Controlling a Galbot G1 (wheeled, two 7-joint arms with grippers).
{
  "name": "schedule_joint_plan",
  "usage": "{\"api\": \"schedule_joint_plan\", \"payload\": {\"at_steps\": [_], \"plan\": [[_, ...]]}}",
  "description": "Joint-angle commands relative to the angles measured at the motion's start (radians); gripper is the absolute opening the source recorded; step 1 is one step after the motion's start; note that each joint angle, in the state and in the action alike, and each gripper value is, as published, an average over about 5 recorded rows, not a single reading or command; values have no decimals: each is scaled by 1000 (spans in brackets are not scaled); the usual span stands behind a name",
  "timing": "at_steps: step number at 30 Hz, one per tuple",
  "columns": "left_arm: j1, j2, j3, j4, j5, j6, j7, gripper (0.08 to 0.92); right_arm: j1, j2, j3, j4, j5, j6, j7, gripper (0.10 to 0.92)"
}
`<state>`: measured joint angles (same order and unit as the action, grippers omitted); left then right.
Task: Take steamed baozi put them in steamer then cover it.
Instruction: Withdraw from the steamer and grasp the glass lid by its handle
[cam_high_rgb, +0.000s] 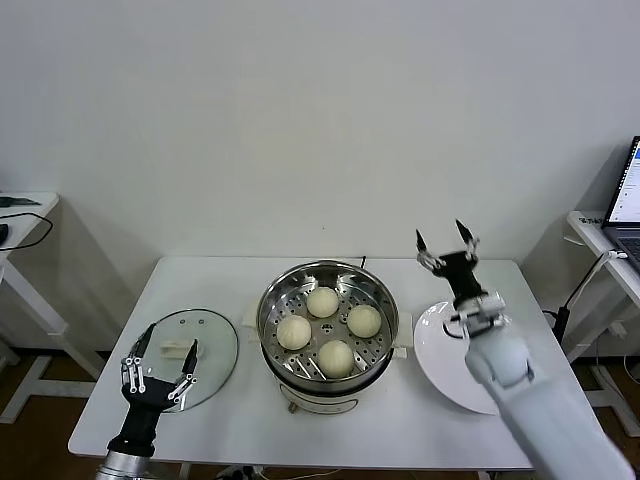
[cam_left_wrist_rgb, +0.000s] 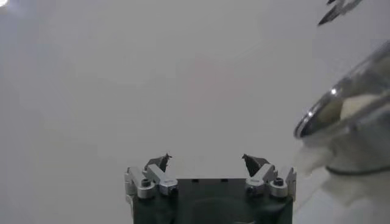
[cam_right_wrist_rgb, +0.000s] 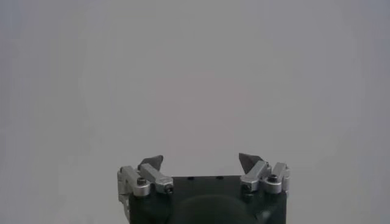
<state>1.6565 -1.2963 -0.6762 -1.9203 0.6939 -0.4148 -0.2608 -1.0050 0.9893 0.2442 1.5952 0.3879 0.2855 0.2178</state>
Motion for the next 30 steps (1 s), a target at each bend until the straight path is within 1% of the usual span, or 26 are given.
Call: {"api": "schedule_joint_plan", "payload": {"at_steps": [1, 6, 13, 21, 30], "plan": [[-72, 51, -20, 235, 390, 124, -59, 823, -328, 199, 220, 19, -105, 158, 4, 823], [-134, 41, -3, 335, 435, 171, -99, 823, -355, 237, 220, 36, -145, 171, -2, 823], [-221, 33, 2, 447, 556, 180, -120, 823, -360, 269, 218, 47, -169, 170, -6, 823], [-271, 27, 5, 485, 620, 195, -133, 823, -370, 286, 223, 38, -184, 177, -19, 823], [-320, 26, 14, 509, 621, 208, -130, 823, -375, 287, 227, 27, -197, 181, -29, 823]]}}
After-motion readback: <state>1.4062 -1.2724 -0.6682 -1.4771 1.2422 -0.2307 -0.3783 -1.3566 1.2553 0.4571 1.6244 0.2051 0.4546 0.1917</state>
